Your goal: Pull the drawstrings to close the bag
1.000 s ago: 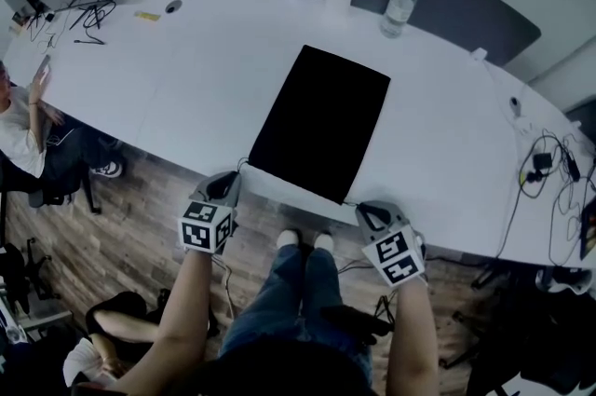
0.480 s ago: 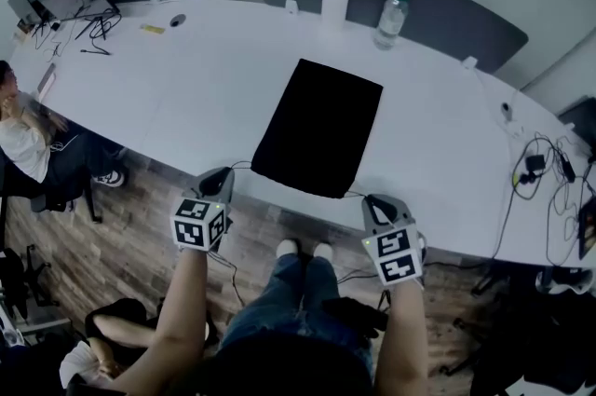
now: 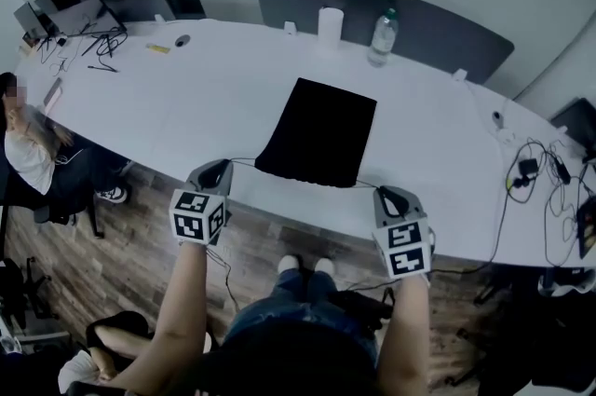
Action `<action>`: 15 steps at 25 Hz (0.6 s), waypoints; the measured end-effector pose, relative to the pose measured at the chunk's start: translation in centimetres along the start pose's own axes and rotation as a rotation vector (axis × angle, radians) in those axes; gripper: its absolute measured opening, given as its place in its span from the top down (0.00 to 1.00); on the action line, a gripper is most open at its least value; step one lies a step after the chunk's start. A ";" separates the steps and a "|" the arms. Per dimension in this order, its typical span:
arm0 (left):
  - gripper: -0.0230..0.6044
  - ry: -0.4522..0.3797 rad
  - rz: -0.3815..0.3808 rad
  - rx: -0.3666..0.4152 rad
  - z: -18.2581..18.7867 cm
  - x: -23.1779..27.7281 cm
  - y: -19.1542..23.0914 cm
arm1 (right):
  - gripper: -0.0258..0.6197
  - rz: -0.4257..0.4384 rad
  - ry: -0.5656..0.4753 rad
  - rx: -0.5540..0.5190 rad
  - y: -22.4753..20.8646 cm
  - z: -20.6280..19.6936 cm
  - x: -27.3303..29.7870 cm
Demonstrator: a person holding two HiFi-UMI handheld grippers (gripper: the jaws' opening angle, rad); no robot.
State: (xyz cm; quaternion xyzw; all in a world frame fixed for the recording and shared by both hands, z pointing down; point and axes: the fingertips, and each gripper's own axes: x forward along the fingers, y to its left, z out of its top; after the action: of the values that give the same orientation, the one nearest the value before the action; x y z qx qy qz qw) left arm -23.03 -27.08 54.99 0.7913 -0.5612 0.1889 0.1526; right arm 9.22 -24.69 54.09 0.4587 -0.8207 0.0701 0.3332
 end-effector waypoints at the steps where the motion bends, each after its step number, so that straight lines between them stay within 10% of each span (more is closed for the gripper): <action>1: 0.94 -0.010 0.000 0.005 0.6 0.0 0.1 | 0.95 -0.012 -0.009 0.001 -0.5 0.5 -0.1; 15: 0.94 -0.101 0.006 0.030 5.7 0.3 1.0 | 0.95 -0.172 -0.068 0.009 -4.8 4.7 -1.4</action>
State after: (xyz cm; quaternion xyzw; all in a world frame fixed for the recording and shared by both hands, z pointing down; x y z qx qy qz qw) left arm -23.14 -30.26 50.12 0.8003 -0.5676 0.1576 0.1115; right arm 11.28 -28.38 48.68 0.5310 -0.7889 0.0293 0.3080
